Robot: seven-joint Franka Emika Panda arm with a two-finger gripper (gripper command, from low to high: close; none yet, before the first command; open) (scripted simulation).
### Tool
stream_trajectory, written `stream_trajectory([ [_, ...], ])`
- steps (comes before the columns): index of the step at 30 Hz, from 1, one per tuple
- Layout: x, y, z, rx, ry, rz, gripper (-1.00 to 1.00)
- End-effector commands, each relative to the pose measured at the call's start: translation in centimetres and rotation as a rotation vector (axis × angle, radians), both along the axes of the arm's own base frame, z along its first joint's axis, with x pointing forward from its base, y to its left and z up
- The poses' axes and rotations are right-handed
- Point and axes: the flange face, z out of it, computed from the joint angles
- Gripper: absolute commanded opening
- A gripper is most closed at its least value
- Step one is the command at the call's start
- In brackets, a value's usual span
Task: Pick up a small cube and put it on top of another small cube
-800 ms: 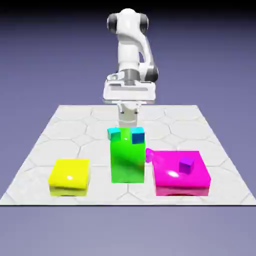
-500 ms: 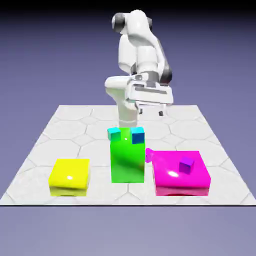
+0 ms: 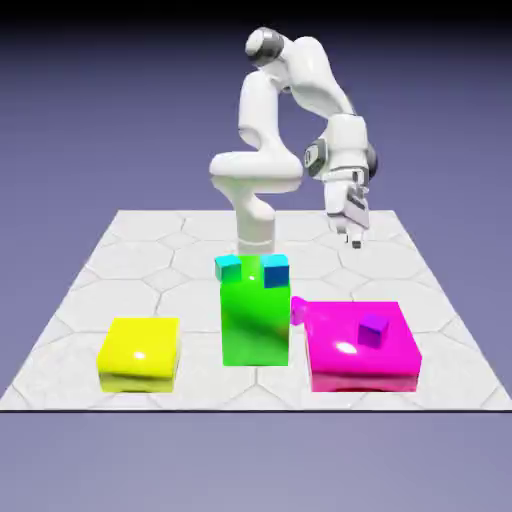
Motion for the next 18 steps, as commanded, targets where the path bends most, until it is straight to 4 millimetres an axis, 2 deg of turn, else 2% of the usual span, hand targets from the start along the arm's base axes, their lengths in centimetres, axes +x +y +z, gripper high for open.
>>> stream_trajectory([
  [1, -0.6, 0.4, -0.7, -0.034, 0.009, 0.032, 0.00],
  [9, -5.0, 2.1, -6.4, -0.309, 0.085, 0.276, 0.00],
  [18, -9.2, 1.1, -13.0, -0.625, 0.194, 0.524, 0.00],
])
